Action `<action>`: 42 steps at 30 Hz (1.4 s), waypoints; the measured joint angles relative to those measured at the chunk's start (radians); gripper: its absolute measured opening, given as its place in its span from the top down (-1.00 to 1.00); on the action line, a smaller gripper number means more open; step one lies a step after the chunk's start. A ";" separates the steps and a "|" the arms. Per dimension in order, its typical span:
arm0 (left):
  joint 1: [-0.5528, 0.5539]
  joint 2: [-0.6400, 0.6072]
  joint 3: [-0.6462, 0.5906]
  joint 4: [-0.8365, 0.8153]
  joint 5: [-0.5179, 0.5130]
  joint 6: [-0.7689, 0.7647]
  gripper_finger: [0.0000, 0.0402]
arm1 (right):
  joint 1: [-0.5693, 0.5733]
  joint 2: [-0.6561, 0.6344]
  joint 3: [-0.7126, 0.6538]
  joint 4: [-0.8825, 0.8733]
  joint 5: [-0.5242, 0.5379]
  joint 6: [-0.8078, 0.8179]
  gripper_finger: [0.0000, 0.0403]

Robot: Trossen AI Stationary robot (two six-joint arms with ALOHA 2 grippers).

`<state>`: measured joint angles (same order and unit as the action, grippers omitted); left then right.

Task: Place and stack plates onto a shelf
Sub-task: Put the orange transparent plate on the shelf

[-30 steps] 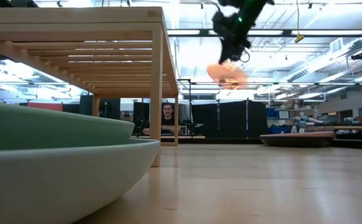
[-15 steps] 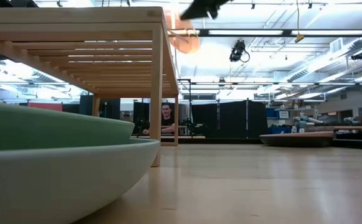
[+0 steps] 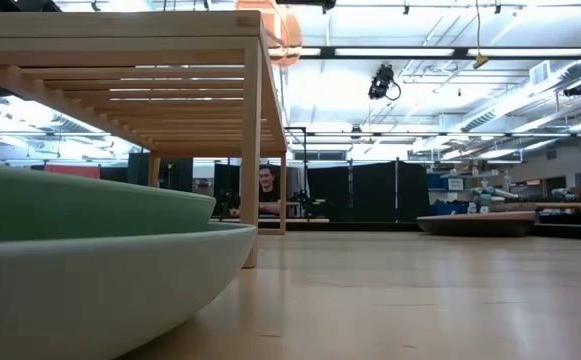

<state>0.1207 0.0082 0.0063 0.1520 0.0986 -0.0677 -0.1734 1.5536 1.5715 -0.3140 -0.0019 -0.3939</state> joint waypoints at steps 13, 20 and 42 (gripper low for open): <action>0.000 0.004 0.000 -0.012 0.000 0.000 0.41 | 0.008 0.218 0.000 0.164 -0.024 -0.100 0.97; 0.000 0.005 0.000 -0.016 0.000 0.000 0.41 | 0.010 0.295 0.000 0.158 -0.018 -0.148 0.96; 0.000 0.005 0.000 -0.026 0.000 0.000 0.41 | 0.010 0.311 0.000 0.088 -0.045 -0.141 0.95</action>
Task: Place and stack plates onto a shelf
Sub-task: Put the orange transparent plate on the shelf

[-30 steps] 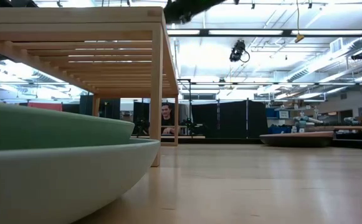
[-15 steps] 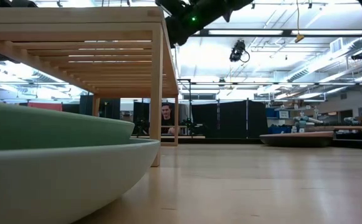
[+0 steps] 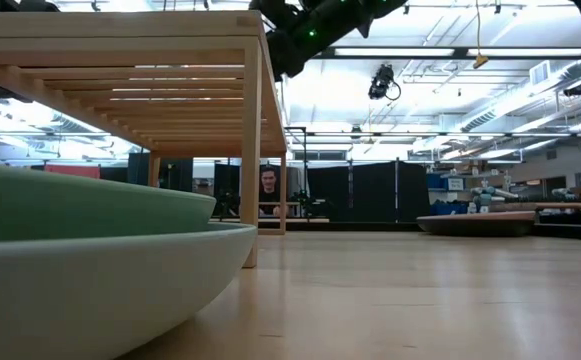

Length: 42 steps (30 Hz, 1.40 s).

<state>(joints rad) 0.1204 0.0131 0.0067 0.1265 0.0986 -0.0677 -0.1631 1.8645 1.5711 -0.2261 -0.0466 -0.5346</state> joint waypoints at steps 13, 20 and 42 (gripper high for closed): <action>0.000 0.000 0.000 0.000 0.000 0.000 0.41 | 0.000 0.000 0.000 0.001 -0.007 0.000 0.90; 0.000 0.000 0.000 -0.001 0.000 0.000 0.41 | 0.000 0.000 0.000 0.002 -0.007 0.000 0.90; 0.000 0.000 0.000 -0.001 0.000 0.000 0.41 | 0.000 -0.001 0.000 0.004 -0.010 0.000 0.86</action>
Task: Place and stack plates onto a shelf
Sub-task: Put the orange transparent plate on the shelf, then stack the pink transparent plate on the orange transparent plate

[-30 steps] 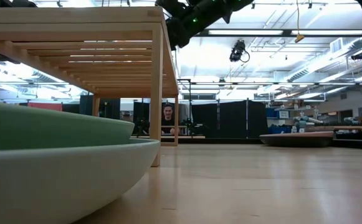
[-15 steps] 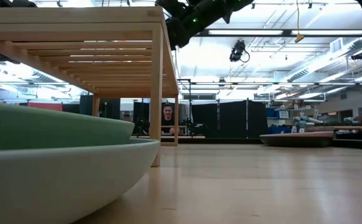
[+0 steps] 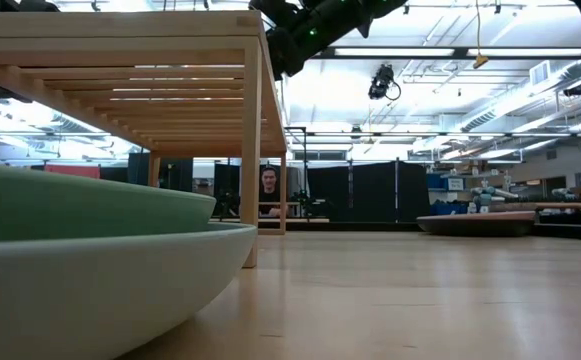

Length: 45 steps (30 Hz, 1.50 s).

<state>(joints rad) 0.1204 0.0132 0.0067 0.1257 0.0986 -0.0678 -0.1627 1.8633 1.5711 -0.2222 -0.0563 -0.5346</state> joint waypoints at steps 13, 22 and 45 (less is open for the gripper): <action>0.000 0.000 0.000 0.000 0.000 0.000 0.41 | 0.000 0.000 0.000 0.000 0.000 0.000 0.56; 0.000 0.000 0.000 0.000 0.000 0.000 0.41 | 0.000 0.000 0.000 -0.002 0.000 0.000 0.46; 0.000 0.027 0.297 -0.274 -0.061 -0.082 0.41 | 0.018 -0.210 0.000 -0.235 0.142 0.038 0.45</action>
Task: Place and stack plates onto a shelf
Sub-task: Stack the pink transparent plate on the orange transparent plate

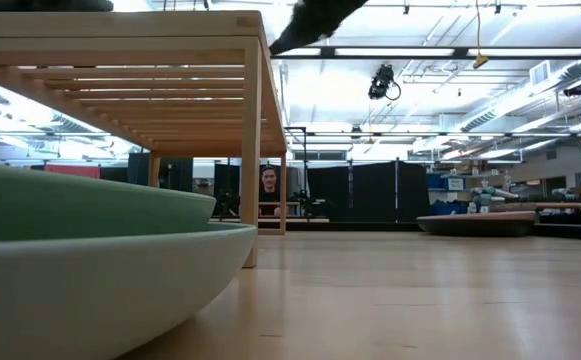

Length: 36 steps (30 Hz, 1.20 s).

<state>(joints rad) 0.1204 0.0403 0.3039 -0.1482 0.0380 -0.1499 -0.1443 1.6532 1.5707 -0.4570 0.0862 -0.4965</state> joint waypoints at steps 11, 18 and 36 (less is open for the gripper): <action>0.000 0.226 0.417 -0.569 -0.066 -0.102 0.41 | 0.004 -0.174 0.000 -0.237 -0.001 0.086 0.45; 0.000 0.455 0.644 -0.925 -0.106 -0.148 0.41 | 0.008 -0.225 0.000 -0.345 -0.001 0.127 0.45; 0.000 0.766 0.735 -1.366 -0.093 -0.124 0.41 | 0.008 -0.426 -0.266 -0.292 -0.001 0.257 0.45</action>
<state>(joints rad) 0.1204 0.8064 1.0386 -1.5146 -0.0551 -0.2736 -0.1364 1.2269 1.3049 -0.7490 0.0853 -0.2399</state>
